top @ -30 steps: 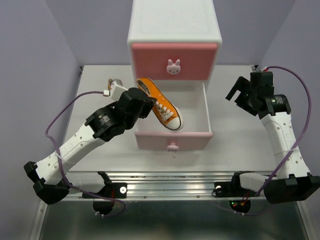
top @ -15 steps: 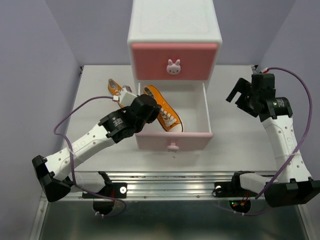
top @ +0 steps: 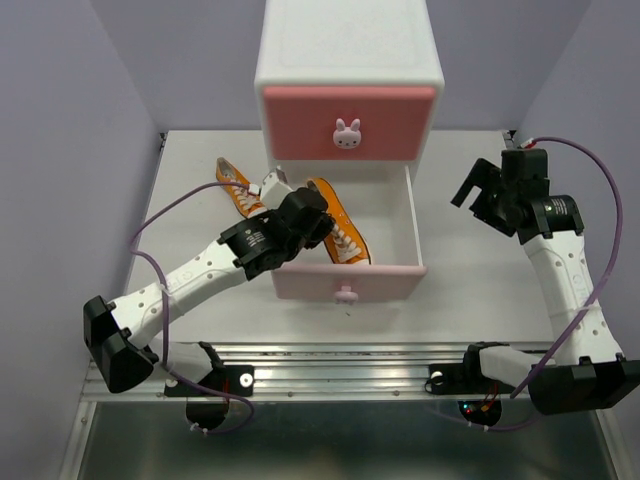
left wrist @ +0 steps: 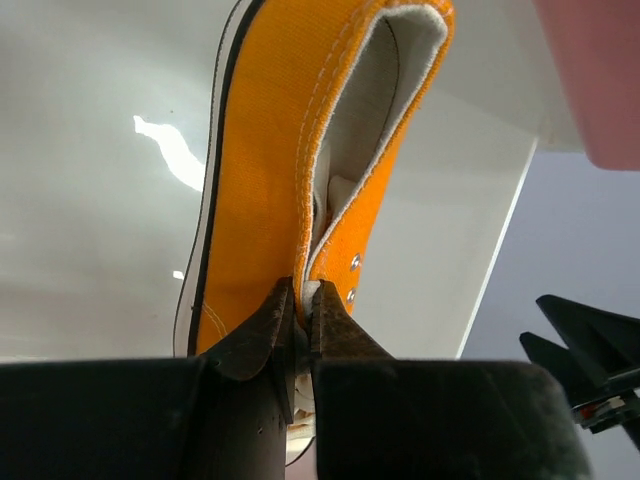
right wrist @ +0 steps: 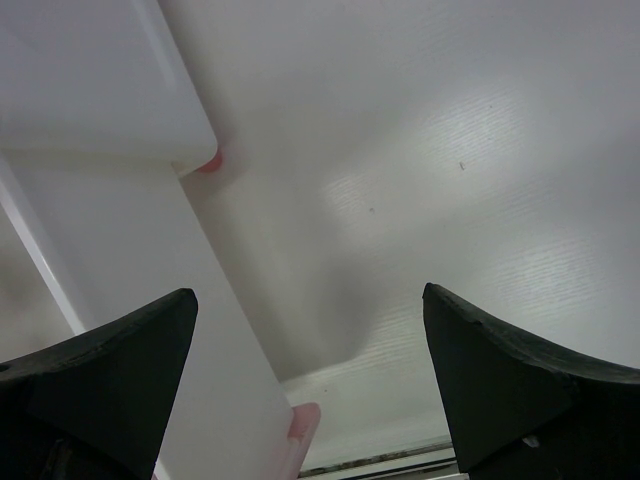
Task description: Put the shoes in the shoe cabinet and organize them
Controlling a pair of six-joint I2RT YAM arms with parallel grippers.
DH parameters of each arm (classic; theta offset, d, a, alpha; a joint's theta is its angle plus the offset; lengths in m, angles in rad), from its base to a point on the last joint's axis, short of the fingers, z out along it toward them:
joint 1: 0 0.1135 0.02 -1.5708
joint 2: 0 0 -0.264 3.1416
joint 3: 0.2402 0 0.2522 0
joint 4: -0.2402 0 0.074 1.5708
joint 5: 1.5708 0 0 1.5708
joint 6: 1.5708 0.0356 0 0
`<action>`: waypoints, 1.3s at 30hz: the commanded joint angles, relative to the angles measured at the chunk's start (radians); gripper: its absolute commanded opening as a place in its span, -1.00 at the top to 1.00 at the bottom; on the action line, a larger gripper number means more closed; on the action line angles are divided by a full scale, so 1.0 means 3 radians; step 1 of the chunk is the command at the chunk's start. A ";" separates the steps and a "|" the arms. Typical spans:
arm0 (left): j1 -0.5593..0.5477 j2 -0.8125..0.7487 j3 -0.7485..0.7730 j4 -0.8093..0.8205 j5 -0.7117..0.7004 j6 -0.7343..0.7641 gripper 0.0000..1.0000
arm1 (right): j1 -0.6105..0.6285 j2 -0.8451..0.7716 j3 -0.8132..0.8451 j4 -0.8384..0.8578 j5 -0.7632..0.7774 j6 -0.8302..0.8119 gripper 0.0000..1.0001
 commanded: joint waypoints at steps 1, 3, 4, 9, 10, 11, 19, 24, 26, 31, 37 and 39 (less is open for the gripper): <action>0.0068 -0.0056 0.0061 0.0276 0.0087 0.0625 1.00 | -0.0028 -0.0072 -0.0033 0.0045 -0.0035 -0.0035 -1.00; 0.0160 -0.0005 0.0107 0.0226 0.0199 0.0770 1.00 | -0.0028 -0.0077 -0.0053 0.0045 -0.0045 -0.0034 -1.00; 0.0216 0.0046 0.0117 0.0231 0.0276 0.0998 1.00 | -0.0028 -0.0077 -0.0058 0.0045 -0.0050 -0.0029 -1.00; 0.0391 0.0256 0.0414 0.0078 0.0287 0.1368 1.00 | -0.0028 -0.0087 -0.0104 0.0065 -0.0050 -0.0004 -1.00; 0.0416 0.0357 0.0460 0.0047 0.0287 0.1455 1.00 | -0.0028 -0.0082 -0.0104 0.0065 -0.0040 -0.0004 -1.00; 0.0421 0.0409 0.0521 -0.0080 0.0262 0.1522 1.00 | -0.0028 -0.0082 -0.0104 0.0065 -0.0035 -0.0004 -1.00; 0.0544 0.0589 0.0675 -0.0224 0.0277 0.1895 1.00 | -0.0028 -0.0077 -0.0135 0.0091 -0.0009 0.0001 -1.00; 0.0611 0.0619 0.0700 -0.0347 0.0277 0.2064 1.00 | -0.0028 -0.0077 -0.0130 0.0091 0.0001 -0.0004 -1.00; 0.0641 0.0634 0.0700 -0.0377 0.0287 0.2181 1.00 | -0.0028 -0.0077 -0.0130 0.0091 0.0011 -0.0004 -1.00; 0.0687 0.0645 0.0639 -0.0373 0.0328 0.2264 1.00 | -0.0028 -0.0088 -0.0145 0.0091 0.0011 -0.0009 -1.00; 0.0703 0.0726 0.0578 -0.0342 0.0399 0.2167 1.00 | -0.0028 -0.0093 -0.0145 0.0091 0.0032 -0.0014 -1.00; 0.0703 0.0747 0.0532 -0.0296 0.0420 0.2136 1.00 | -0.0028 -0.0093 -0.0155 0.0101 0.0021 -0.0014 -1.00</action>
